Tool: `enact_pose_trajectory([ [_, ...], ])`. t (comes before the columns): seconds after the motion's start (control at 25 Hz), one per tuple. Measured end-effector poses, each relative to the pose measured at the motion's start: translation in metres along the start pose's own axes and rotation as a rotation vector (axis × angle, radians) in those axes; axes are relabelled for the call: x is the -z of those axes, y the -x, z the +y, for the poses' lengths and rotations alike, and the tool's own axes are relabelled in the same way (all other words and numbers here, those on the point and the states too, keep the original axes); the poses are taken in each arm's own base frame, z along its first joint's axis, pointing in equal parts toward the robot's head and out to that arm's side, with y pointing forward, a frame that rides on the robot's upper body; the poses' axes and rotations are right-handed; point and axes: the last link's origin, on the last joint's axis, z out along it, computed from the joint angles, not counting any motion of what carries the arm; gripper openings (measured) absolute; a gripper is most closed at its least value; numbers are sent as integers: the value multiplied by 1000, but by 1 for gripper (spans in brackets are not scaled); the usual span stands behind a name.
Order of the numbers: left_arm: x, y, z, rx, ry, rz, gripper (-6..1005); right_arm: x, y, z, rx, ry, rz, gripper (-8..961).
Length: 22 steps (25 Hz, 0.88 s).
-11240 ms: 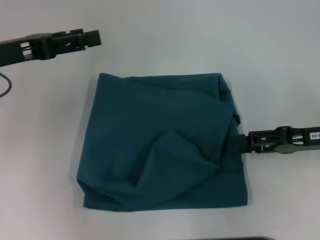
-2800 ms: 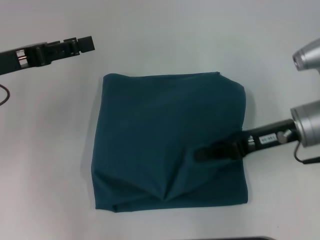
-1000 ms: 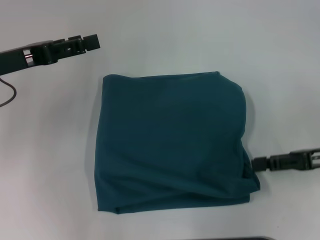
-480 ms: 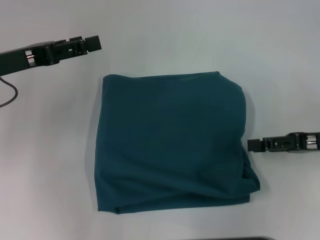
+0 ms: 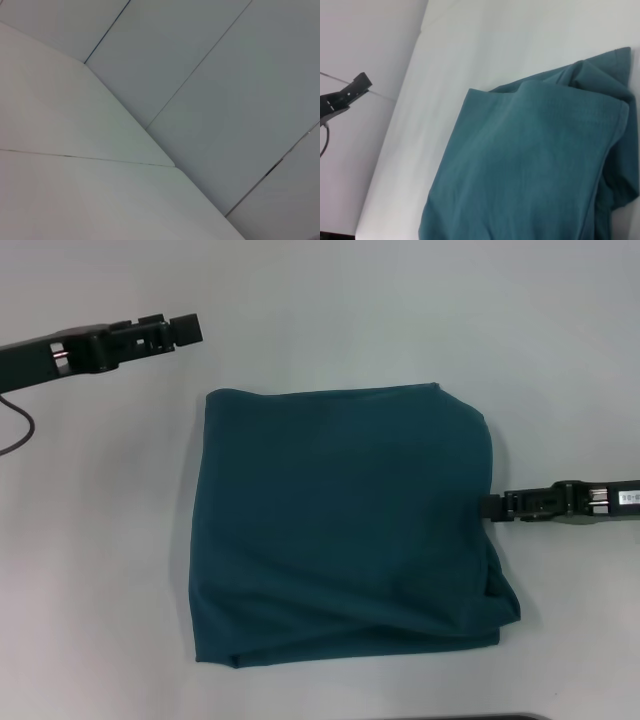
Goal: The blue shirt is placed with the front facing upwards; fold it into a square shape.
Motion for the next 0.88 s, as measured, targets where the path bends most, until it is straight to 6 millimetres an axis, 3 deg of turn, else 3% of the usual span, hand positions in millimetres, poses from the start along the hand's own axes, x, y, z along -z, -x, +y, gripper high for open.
enact_pose_trajectory([
  [0.4,2,2,-1,4,-3,0,951,1,5,-5,-7,-33,-24,493],
  [0.88,1,4,-1,16,4,-2,951,-12,15,1,18,-27,-30,461],
])
